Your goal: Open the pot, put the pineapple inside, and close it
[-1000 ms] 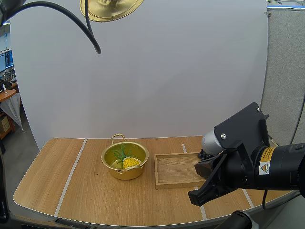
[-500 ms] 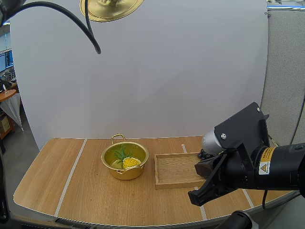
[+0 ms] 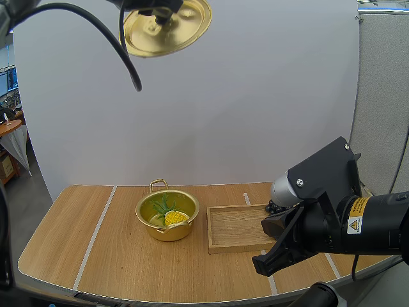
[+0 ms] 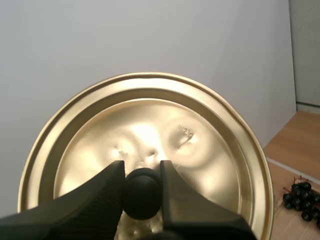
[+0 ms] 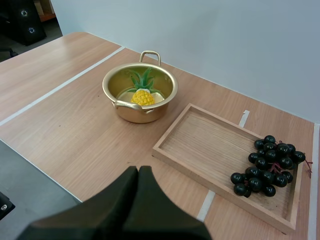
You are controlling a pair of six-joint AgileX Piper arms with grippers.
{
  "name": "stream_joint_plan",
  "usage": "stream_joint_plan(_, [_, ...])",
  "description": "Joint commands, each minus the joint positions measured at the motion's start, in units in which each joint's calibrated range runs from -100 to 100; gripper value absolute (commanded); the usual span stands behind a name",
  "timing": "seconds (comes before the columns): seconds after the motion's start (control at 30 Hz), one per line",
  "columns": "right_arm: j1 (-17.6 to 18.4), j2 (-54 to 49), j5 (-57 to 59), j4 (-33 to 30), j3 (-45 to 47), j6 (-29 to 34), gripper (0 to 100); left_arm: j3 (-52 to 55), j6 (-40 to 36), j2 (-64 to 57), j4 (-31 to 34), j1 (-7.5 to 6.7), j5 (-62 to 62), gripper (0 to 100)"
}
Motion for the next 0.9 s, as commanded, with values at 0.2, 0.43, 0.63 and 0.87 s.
stream_joint_plan(0.2, [-0.20, -0.41, 0.00, -0.31, 0.12, -0.12, 0, 15.97, 1.48, 4.88, 1.46, -0.09, 0.23, 0])
stream_joint_plan(0.43, [-0.20, -0.41, 0.00, -0.31, 0.12, -0.12, 0, 28.70, 3.73, 11.05, 1.05, -0.09, 0.23, 0])
stream_joint_plan(0.63, [-0.20, -0.41, 0.00, 0.00, 0.12, -0.12, 0, 36.74, 5.97, 16.62, 0.93, -0.09, -3.03, 0])
stream_joint_plan(0.87, [-0.20, -0.41, 0.00, 0.00, 0.12, -0.12, 0, 41.78, 8.05, 21.78, 0.93, -0.09, -10.98, 0])
